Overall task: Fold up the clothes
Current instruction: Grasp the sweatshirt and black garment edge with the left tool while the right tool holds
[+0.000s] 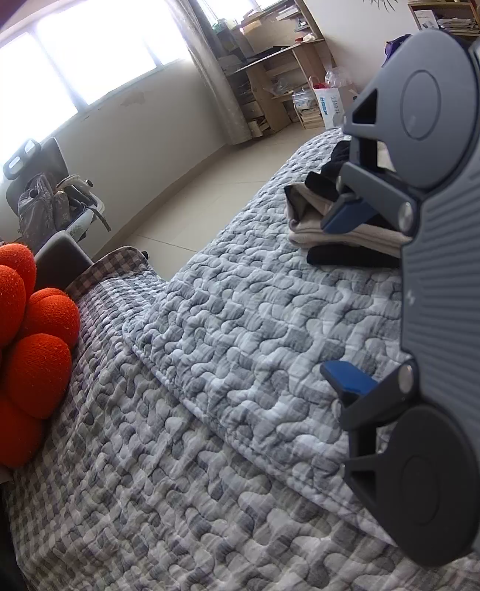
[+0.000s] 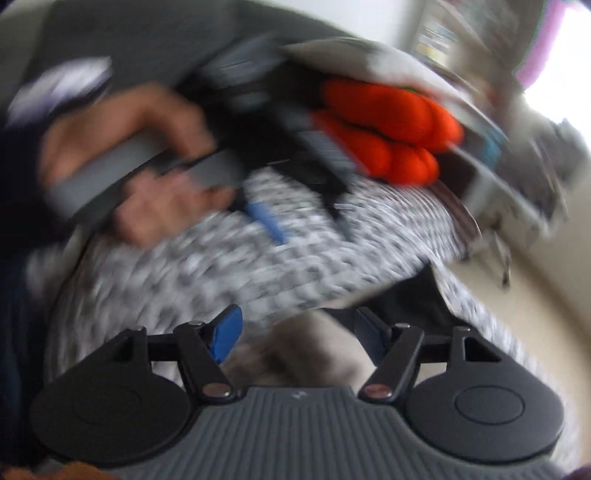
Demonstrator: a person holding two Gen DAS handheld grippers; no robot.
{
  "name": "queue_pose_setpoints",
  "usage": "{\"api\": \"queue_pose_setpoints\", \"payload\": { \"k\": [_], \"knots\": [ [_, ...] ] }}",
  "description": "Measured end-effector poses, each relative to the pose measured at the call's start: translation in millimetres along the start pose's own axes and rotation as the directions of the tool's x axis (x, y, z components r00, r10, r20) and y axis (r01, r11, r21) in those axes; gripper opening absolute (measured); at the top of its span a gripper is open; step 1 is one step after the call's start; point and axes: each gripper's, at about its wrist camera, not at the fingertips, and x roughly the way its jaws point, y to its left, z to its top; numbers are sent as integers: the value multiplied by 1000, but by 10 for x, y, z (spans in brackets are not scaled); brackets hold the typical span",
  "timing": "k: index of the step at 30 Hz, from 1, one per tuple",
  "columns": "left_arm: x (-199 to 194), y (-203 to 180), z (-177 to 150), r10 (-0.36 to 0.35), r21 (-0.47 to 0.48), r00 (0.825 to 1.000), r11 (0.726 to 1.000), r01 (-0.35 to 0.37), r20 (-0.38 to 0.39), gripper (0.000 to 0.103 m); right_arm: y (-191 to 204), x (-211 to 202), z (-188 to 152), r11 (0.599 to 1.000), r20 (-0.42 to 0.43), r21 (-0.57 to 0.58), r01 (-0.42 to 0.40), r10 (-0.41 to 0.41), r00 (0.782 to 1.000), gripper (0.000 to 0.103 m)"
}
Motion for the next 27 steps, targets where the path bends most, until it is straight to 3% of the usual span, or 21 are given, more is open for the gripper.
{"api": "queue_pose_setpoints", "payload": {
  "k": [8, 13, 16, 23, 27],
  "knots": [
    [-1, -20, -35, -1, 11, 1000, 1000, 1, -7, 79, 324, 158, -201, 968, -81, -248, 39, -61, 995, 77],
    [51, -89, -76, -19, 20, 999, 1000, 20, -29, 79, 410, 241, -262, 929, -49, -343, 139, -166, 985, 74],
    [58, -102, -82, -31, 20, 999, 999, 32, -31, 79, 364, 269, -227, 935, -43, -310, 170, -193, 980, 70],
    [108, -84, -111, -72, -11, 995, 997, 71, -69, 82, 392, 460, -274, 910, -60, -320, 262, -296, 953, 41],
    [152, -91, -163, -111, -40, 989, 993, 108, -99, 83, 163, 245, -152, 956, -49, -162, 246, -257, 965, 32]
  ]
}}
